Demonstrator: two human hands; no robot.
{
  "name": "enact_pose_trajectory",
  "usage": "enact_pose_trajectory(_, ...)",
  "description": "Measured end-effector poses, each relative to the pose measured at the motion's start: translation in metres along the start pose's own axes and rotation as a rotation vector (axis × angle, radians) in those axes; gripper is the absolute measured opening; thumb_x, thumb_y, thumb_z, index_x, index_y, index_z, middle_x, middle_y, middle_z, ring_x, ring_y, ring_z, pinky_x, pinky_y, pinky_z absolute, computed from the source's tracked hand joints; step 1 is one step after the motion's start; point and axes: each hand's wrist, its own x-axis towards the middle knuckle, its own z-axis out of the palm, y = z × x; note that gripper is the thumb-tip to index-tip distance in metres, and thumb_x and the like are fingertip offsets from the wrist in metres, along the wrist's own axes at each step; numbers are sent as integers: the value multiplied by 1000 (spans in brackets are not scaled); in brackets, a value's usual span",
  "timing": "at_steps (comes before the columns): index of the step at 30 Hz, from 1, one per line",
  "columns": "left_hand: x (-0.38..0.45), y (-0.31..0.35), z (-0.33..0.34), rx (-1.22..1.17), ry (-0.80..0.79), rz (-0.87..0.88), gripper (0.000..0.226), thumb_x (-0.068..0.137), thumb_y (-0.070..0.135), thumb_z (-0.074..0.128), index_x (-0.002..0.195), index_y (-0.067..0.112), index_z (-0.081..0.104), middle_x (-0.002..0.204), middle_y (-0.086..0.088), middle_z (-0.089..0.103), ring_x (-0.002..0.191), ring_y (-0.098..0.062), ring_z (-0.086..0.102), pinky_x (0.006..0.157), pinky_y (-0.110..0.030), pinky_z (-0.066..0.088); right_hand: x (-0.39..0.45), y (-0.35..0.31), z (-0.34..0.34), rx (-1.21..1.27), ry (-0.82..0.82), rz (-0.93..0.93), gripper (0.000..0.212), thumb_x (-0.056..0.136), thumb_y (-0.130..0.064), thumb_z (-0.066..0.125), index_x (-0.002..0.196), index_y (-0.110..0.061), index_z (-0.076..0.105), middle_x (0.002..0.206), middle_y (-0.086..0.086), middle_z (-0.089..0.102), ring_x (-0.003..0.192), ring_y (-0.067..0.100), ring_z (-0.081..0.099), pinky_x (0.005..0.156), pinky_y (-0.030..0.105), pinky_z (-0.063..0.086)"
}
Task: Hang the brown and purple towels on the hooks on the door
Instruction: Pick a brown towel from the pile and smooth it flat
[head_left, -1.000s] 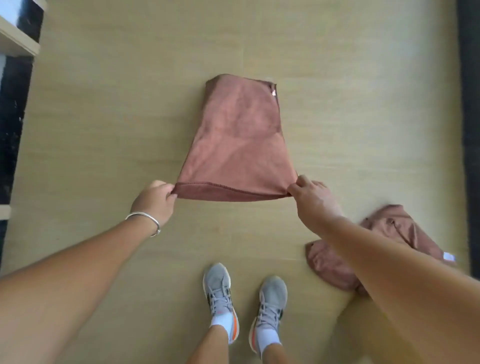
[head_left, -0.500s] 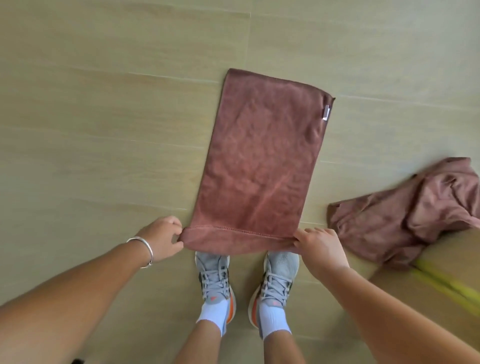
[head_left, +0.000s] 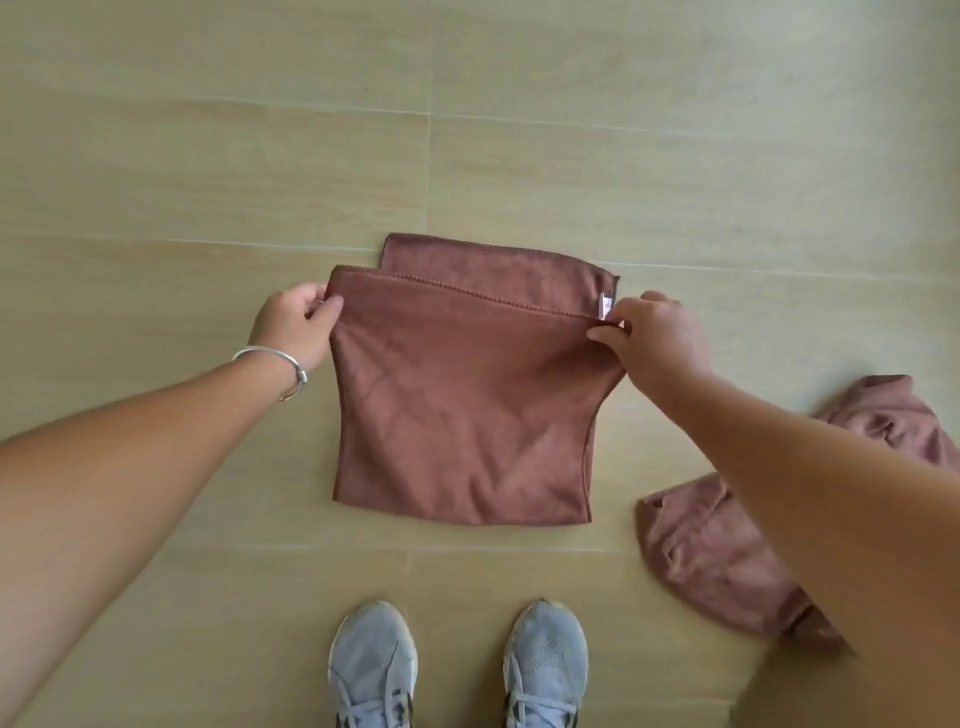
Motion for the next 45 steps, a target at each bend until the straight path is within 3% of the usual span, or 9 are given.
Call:
enact_pose_trajectory(6, 114, 0, 56, 341, 21, 168, 19, 92, 29, 54, 79, 17, 58, 77, -5, 63, 78, -32, 57, 72, -37, 45, 127, 35, 28, -55, -24, -43, 19, 79, -36, 75, 86, -19, 70, 82, 0, 56, 84, 19, 51, 66, 27, 34)
enact_pose_trajectory(12, 151, -22, 82, 370, 176, 366, 13, 88, 39, 57, 91, 27, 56, 72, 8, 56, 76, -28, 57, 69, -35, 45, 168, 65, 56, -82, 104, -67, 21, 82, -36, 72, 94, -19, 68, 91, 3, 58, 93, 24, 54, 72, 31, 39)
enact_pose_trajectory(16, 120, -17, 78, 285, 286, 456, 43, 82, 34, 62, 120, 18, 51, 111, -6, 56, 96, -28, 56, 83, -41, 47, 130, 46, 72, -164, 312, -104, 38, 87, -27, 63, 124, -22, 54, 128, 7, 48, 119, 28, 44, 103, 42, 35)
enact_pose_trajectory(19, 71, -25, 91, 626, 160, 797, 63, 83, 49, 49, 138, 20, 41, 140, -10, 43, 126, -30, 42, 104, -48, 36, 69, 28, 101, -243, 147, -341, 51, 90, -40, 55, 137, -25, 41, 145, 6, 38, 135, 27, 33, 114, 49, 26)
enact_pose_trajectory(23, 42, -56, 130, 866, -50, 705, 78, 85, 67, 26, 151, 26, 18, 159, -8, 16, 146, -25, 13, 116, -53, 14, 23, 44, 146, -419, -45, -412, 78, 87, -74, 31, 150, -27, 27, 158, 6, 22, 147, 27, 15, 117, 55, 16)
enact_pose_trajectory(30, 114, -21, 120, 956, -18, 552, 80, 83, 76, 11, 151, 35, 2, 161, -5, -1, 147, -21, -2, 117, -50, -1, 104, 25, 120, -593, -1, -402, 78, 89, -71, 21, 153, -26, 16, 161, 8, 11, 148, 26, 5, 119, 53, 4)
enact_pose_trajectory(33, 107, -14, 119, 895, -18, 522, 76, 87, 69, 19, 152, 31, 8, 161, -5, 2, 147, -21, 1, 118, -48, 2, 97, 7, 125, -525, 41, -418, 71, 93, -64, 24, 152, -27, 16, 161, 7, 10, 149, 25, 3, 119, 53, 5)
enact_pose_trajectory(40, 43, -64, 106, 965, -152, 951, 73, 88, 61, 33, 148, 19, 33, 156, -12, 25, 143, -28, 25, 112, -56, 23, 36, 68, 138, -508, -47, -653, 70, 92, -63, 36, 150, -24, 31, 159, 10, 20, 148, 27, 15, 118, 52, 17)
enact_pose_trajectory(45, 8, -96, 96, 1045, -254, 1138, 77, 88, 60, 37, 143, 6, 39, 152, -14, 32, 140, -30, 31, 109, -52, 26, 17, 101, 136, -496, -63, -780, 76, 88, -66, 43, 150, -24, 31, 159, 11, 21, 147, 29, 16, 115, 55, 20)
